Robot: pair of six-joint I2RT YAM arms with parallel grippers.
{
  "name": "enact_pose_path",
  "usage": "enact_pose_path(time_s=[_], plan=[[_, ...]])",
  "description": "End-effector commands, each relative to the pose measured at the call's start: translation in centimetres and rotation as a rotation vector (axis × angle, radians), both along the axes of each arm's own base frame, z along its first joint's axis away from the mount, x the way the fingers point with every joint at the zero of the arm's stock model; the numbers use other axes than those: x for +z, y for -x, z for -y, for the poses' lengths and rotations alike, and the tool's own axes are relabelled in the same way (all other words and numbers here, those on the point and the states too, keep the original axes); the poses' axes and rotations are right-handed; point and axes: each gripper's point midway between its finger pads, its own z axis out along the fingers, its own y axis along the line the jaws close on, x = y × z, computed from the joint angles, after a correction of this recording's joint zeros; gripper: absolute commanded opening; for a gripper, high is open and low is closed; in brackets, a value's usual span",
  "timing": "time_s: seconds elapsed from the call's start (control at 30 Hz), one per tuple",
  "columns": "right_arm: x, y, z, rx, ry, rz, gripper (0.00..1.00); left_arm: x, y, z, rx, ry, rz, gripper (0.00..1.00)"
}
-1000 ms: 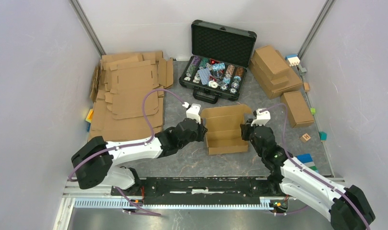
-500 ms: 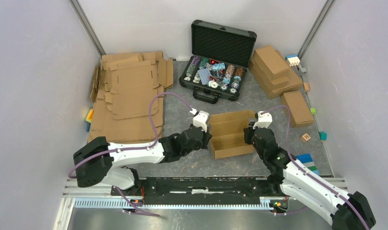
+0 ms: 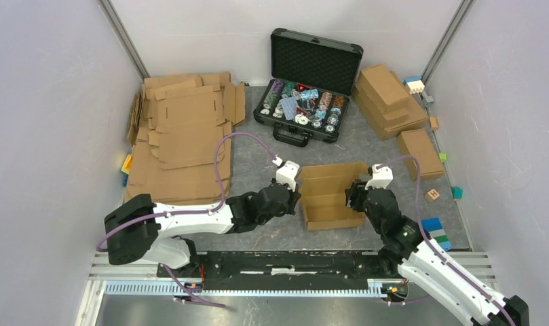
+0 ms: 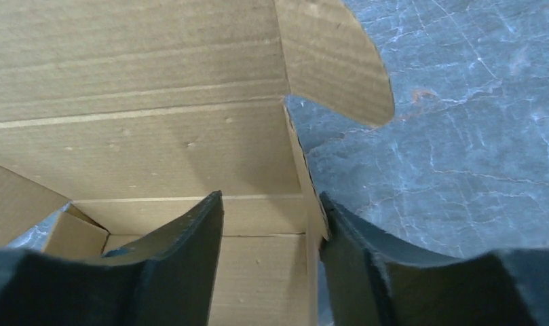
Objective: Fold the paper box
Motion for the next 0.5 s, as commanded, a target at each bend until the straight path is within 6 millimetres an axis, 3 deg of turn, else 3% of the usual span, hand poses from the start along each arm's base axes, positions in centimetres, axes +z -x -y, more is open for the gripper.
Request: enact_pose_path(time_s=[0.0, 0.13, 0.23, 0.47], plan=[[0.9, 0.8, 0.4, 0.006, 0.005, -0.014, 0.69, 2.4, -0.3, 1.0, -0.026, 0.037, 0.073, 0.03], [1.0, 1.5, 0.2, 0.026, -0.019, -0.035, 0.88, 3.3, -0.6, 0.9, -0.025, 0.031, 0.108, 0.03], [1.2, 2.0, -0.6, 0.055, -0.058, -0.051, 0.96, 4.1, -0.8, 0.8, -0.018, 0.035, 0.126, 0.03], [-0.6, 2.6, -1.2, 0.073, -0.066, -0.135, 0.94, 4.5, -1.0, -0.2, 0.007, 0.03, 0.149, 0.03]])
